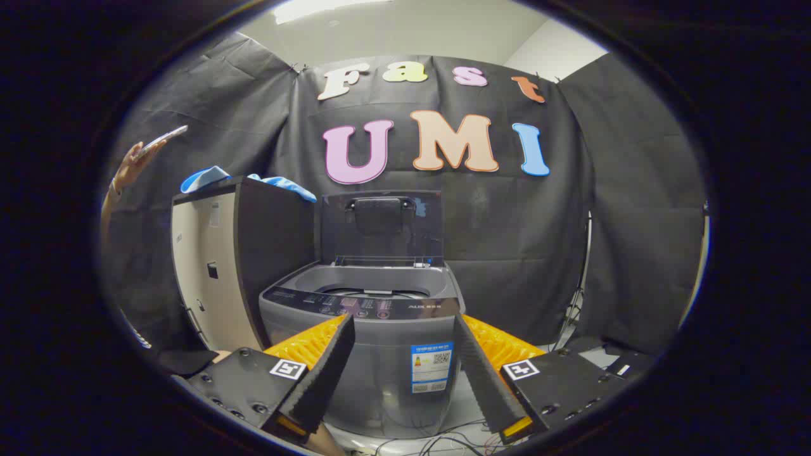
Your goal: Put the clothes into the washing machine and then close the washing machine lid.
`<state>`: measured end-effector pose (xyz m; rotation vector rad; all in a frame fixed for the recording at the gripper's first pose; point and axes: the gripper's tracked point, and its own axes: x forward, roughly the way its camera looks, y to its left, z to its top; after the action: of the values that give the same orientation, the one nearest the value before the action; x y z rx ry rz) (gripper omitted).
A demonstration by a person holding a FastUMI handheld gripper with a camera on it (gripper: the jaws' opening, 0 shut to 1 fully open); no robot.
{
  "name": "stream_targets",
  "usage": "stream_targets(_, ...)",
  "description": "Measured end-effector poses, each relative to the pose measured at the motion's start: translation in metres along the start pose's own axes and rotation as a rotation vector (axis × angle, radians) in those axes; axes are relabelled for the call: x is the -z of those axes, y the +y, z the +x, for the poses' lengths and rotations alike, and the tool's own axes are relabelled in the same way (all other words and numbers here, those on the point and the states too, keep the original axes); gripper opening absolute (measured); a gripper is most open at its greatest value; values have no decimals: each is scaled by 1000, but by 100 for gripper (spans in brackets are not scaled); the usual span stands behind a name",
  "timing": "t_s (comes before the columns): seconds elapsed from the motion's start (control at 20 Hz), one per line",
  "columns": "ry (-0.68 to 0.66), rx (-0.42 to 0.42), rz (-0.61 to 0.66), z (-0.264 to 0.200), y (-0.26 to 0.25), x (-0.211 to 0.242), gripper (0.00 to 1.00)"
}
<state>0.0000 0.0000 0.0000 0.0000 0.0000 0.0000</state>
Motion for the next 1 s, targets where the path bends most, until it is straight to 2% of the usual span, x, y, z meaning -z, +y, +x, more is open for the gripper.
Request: stream_targets(1.0, -2, -1, 0, 0, 0, 1, 97)
